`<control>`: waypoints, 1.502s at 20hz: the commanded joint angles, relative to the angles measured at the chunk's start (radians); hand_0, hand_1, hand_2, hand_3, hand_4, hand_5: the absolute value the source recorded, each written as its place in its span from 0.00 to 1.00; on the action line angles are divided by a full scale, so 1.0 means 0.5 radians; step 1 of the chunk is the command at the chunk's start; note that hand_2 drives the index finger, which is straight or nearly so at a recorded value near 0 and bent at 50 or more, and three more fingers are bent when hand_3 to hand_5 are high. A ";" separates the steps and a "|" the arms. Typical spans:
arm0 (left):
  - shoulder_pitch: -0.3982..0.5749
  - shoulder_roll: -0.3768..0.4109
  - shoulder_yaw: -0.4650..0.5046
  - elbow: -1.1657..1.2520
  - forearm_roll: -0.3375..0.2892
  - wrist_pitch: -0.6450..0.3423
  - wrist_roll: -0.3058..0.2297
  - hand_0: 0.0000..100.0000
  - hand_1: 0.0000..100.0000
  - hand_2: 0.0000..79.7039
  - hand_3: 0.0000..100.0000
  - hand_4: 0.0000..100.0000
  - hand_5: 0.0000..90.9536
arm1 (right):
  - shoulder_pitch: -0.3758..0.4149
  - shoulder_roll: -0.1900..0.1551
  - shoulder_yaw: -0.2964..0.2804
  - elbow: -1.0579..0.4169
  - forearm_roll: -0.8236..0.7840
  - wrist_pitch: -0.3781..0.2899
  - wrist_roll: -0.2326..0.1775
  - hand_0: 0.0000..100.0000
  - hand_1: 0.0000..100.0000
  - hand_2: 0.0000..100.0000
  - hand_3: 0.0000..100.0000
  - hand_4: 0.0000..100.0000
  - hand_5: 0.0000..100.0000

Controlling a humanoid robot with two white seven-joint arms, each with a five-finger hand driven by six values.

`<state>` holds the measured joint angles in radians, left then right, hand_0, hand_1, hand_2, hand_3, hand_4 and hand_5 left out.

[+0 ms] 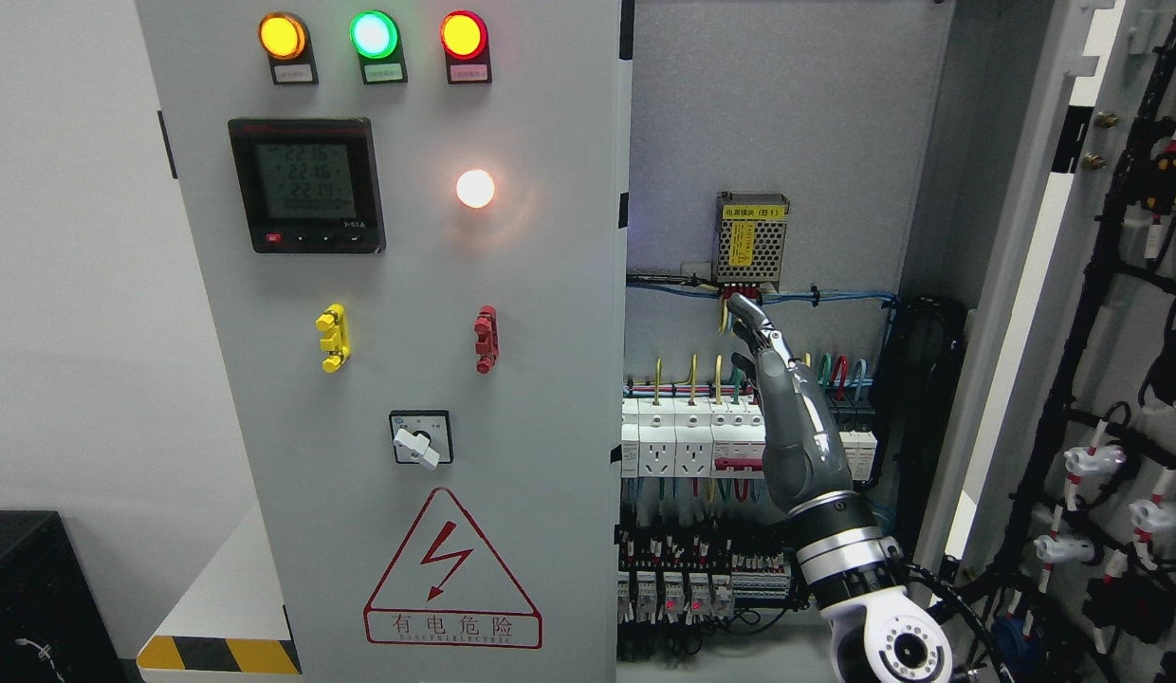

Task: Open door with both hands
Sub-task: 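Raise the right hand into the cabinet toward the lit door's inner edge, then hook the right hand fingers behind the edge of the indicator-light door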

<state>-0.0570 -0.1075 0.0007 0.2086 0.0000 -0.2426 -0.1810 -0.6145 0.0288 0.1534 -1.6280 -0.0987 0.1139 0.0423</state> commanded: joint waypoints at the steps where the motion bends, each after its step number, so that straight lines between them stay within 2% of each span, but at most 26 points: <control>1: -0.003 -0.003 0.057 0.000 0.049 0.001 0.000 0.00 0.00 0.00 0.00 0.00 0.00 | -0.060 0.031 -0.046 0.200 -0.155 0.036 0.011 0.00 0.00 0.00 0.00 0.00 0.00; 6: 0.000 0.000 0.057 0.000 0.052 0.001 0.000 0.00 0.00 0.00 0.00 0.00 0.00 | -0.087 -0.008 -0.034 0.210 -0.192 0.048 0.020 0.00 0.00 0.00 0.00 0.00 0.00; 7: 0.000 0.000 0.057 0.000 0.049 0.001 0.000 0.00 0.00 0.00 0.00 0.00 0.00 | -0.087 -0.018 -0.006 0.203 -0.241 0.054 0.059 0.00 0.00 0.00 0.00 0.00 0.00; 11: 0.000 0.000 0.057 0.000 0.052 0.001 0.000 0.00 0.00 0.00 0.00 0.00 0.00 | -0.090 -0.030 0.015 0.191 -0.306 0.116 0.314 0.00 0.00 0.00 0.00 0.00 0.00; 15: 0.000 0.000 0.057 0.000 0.052 0.001 0.000 0.00 0.00 0.00 0.00 0.00 0.00 | -0.124 -0.054 0.012 0.200 -0.339 0.122 0.333 0.00 0.00 0.00 0.00 0.00 0.00; 18: 0.000 -0.003 0.057 0.000 0.049 0.001 0.000 0.00 0.00 0.00 0.00 0.00 0.00 | -0.152 -0.076 0.015 0.200 -0.471 0.198 0.336 0.00 0.00 0.00 0.00 0.00 0.00; 21: 0.000 -0.003 0.057 0.000 0.052 0.001 0.000 0.00 0.00 0.00 0.00 0.00 0.00 | -0.173 -0.082 0.018 0.200 -0.487 0.217 0.342 0.00 0.00 0.00 0.00 0.00 0.00; 24: 0.000 -0.003 0.057 0.000 0.052 0.001 0.000 0.00 0.00 0.00 0.00 0.00 0.00 | -0.201 -0.101 0.025 0.219 -0.554 0.235 0.431 0.00 0.00 0.00 0.00 0.00 0.00; 30: 0.000 0.000 0.057 0.000 0.052 0.001 0.000 0.00 0.00 0.00 0.00 0.00 0.00 | -0.250 -0.104 0.025 0.286 -0.569 0.263 0.443 0.00 0.00 0.00 0.00 0.00 0.00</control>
<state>-0.0570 -0.1086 0.0001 0.2086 0.0000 -0.2424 -0.1812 -0.7141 0.0033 0.1614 -1.5251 -0.3626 0.2414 0.2579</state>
